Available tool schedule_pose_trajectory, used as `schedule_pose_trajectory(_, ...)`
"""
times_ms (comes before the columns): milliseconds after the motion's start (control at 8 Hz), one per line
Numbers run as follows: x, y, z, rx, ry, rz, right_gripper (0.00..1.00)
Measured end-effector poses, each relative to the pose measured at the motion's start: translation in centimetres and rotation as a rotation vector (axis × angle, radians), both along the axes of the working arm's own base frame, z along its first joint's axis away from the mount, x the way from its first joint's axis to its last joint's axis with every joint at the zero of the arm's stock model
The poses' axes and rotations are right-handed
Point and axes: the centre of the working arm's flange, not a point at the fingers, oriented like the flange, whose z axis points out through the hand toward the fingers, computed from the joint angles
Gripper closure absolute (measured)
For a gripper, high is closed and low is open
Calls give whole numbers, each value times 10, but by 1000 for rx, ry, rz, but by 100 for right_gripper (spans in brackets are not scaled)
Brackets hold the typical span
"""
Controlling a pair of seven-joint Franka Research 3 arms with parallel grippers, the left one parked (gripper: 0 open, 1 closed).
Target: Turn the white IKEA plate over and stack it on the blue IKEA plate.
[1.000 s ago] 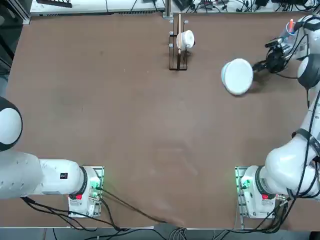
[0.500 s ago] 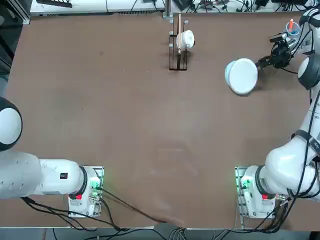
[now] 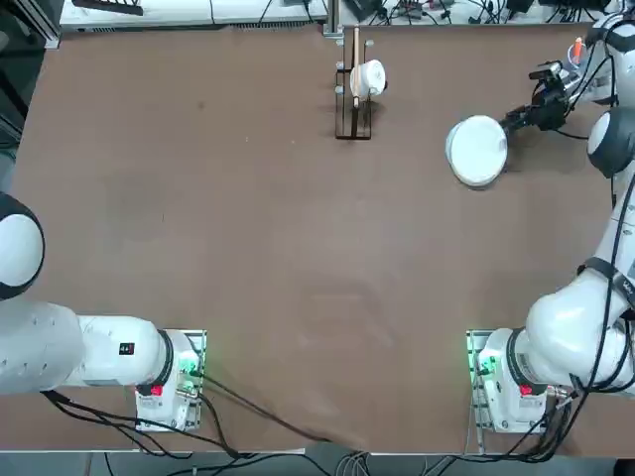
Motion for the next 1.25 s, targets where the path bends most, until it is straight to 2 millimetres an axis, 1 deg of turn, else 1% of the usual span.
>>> schedule_pose_trajectory(250,17,-8,10,-108,-63,2,0)
schedule_pose_trajectory(500,40,-22,33,-267,-152,34,0)
schedule_pose_trajectory(625,53,-25,50,-335,-205,41,0)
schedule_pose_trajectory(750,67,-24,70,-392,-255,56,0)
schedule_pose_trajectory(875,80,-16,95,-462,-284,71,0)
schedule_pose_trajectory(1125,103,11,159,-655,-270,59,0)
schedule_pose_trajectory(1250,109,28,198,-783,-226,31,0)
